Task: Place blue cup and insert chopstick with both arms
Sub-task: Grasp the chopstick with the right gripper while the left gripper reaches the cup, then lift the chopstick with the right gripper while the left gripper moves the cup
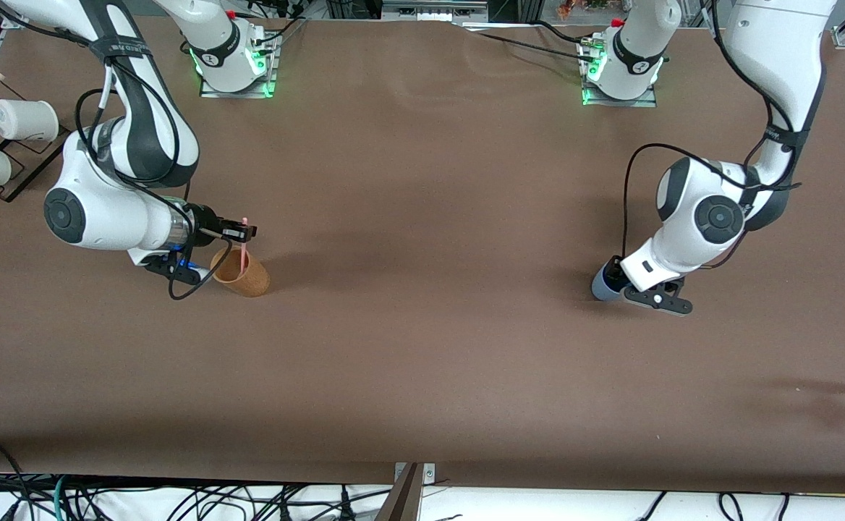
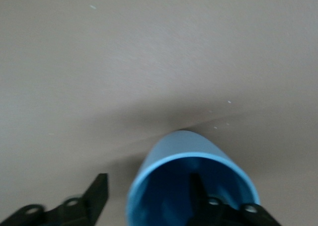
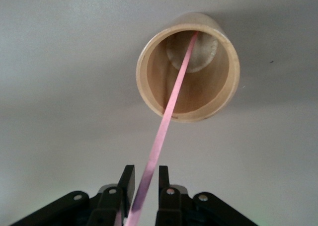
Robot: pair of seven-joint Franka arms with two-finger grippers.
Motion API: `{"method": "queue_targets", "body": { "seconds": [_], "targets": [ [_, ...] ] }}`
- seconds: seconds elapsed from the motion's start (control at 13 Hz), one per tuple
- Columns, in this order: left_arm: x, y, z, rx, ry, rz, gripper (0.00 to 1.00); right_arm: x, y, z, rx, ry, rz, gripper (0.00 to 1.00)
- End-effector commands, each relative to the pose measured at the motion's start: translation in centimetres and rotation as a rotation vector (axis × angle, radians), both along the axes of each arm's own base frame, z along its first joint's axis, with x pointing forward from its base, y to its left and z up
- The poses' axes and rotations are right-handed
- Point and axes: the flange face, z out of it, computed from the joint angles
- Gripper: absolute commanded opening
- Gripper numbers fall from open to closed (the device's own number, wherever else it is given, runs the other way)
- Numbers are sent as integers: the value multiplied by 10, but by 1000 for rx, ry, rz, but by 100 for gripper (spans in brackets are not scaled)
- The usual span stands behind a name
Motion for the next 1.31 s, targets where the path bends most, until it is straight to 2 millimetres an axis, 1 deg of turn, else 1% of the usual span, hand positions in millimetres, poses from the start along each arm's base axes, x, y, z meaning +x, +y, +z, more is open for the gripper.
{"method": "queue_targets", "body": {
  "seconds": [0.0,0.08,0.23,0.31,0.38,0.46,0.62,0.69,0.77,0.85,0.92,1.0,1.15,1.23],
  "targets": [
    [3,-5,2,4,-4,-25,0,-1,-3,1,29,-1,-9,20],
    [5,-2,5,1,-11,-18,0,0,-3,2,30,-3,-9,19],
    [13,-3,14,-2,-32,-17,0,1,-2,4,39,-5,-15,13],
    [18,-6,22,-4,-49,-13,0,1,-2,5,41,-5,-15,13],
    [19,-10,30,-5,-52,-18,0,3,-1,8,44,-7,-15,12],
    [20,-22,40,-13,-43,-29,0,4,0,13,52,-5,-17,12],
    [26,-62,65,-42,-42,-16,0,8,0,29,67,17,-14,12],
    [23,-93,76,-61,-38,19,0,10,-4,38,70,26,-12,12],
    [16,-127,84,-88,-35,66,0,12,-5,47,73,36,-8,12],
    [0,-171,88,-112,-26,113,0,13,-5,55,79,52,-10,12],
    [-17,-208,89,-120,-13,154,0,15,-7,65,90,69,-34,12],
    [-36,-242,84,-117,4,196,0,15,-4,75,104,89,-45,12],
    [-64,-294,62,-104,38,250,0,14,-1,99,103,127,-70,12],
    [-70,-305,51,-99,55,257,0,14,1,112,109,146,-83,12]
  ]
}}
